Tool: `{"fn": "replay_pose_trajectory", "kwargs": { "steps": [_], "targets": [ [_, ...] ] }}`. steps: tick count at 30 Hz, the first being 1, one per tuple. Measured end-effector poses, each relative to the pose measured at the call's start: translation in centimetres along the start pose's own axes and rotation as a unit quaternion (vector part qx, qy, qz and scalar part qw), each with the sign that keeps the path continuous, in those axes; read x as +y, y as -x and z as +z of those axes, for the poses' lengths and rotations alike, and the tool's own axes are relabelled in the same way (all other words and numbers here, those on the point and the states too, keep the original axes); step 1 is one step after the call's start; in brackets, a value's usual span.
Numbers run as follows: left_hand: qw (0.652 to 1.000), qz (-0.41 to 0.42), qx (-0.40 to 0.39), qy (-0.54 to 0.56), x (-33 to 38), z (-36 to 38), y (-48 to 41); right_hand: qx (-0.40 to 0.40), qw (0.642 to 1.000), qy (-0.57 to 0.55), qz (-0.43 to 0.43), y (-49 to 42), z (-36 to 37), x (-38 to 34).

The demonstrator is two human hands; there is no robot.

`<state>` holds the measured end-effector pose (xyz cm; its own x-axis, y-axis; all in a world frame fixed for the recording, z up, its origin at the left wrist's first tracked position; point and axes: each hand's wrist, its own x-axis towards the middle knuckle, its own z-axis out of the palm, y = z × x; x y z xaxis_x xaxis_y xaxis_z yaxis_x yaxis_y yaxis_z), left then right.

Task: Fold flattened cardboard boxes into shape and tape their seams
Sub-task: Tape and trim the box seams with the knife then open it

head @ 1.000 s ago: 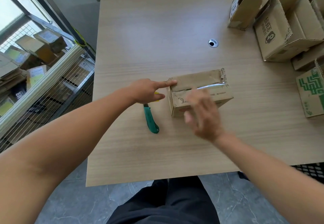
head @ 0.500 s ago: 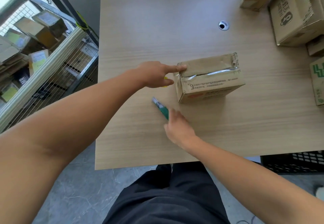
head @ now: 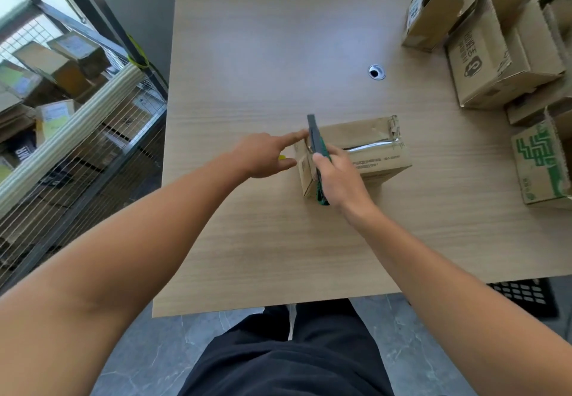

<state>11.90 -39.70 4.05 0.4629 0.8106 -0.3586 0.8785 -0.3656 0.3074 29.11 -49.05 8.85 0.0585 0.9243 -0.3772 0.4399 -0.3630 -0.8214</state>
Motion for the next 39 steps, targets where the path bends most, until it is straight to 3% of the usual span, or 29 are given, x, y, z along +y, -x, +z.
{"fn": "replay_pose_trajectory", "kwargs": {
  "steps": [5,12,18,21,24,27,30,34,39],
  "targets": [
    [0.988,-0.043,0.023,0.146,-0.8,0.3,1.1,-0.106,0.985,0.131,0.035,-0.7,-0.7,2.0],
    [0.962,-0.063,0.027,0.266,-0.4,-0.6,1.5,-0.127,0.975,0.180,0.039,-0.7,-1.2,1.1],
    [0.987,-0.045,0.088,0.126,1.3,-0.8,1.9,-0.135,0.951,0.271,0.061,-1.8,-0.4,0.6],
    [0.979,-0.022,0.157,0.125,1.2,-1.5,2.4,-0.149,0.907,0.393,0.031,-1.7,0.6,0.9],
    [0.967,-0.021,0.222,0.121,-0.4,-2.5,2.3,-0.139,0.898,0.417,-0.014,-1.3,0.7,2.2],
    [0.979,0.010,0.174,0.105,-1.6,-3.2,1.3,-0.114,0.904,0.400,-0.094,-0.6,0.0,4.0],
    [0.984,0.076,0.146,0.074,-1.4,-3.8,-0.6,-0.094,0.888,0.424,-0.151,-0.1,-0.6,5.6],
    [0.973,0.193,0.121,-0.044,-0.4,-3.4,-3.3,-0.082,0.884,0.422,-0.185,-0.4,-0.9,6.8],
    [0.960,0.215,0.168,-0.063,-0.5,-1.4,-4.0,-0.114,0.881,0.403,-0.221,-0.9,-1.6,7.5]
  ]
}}
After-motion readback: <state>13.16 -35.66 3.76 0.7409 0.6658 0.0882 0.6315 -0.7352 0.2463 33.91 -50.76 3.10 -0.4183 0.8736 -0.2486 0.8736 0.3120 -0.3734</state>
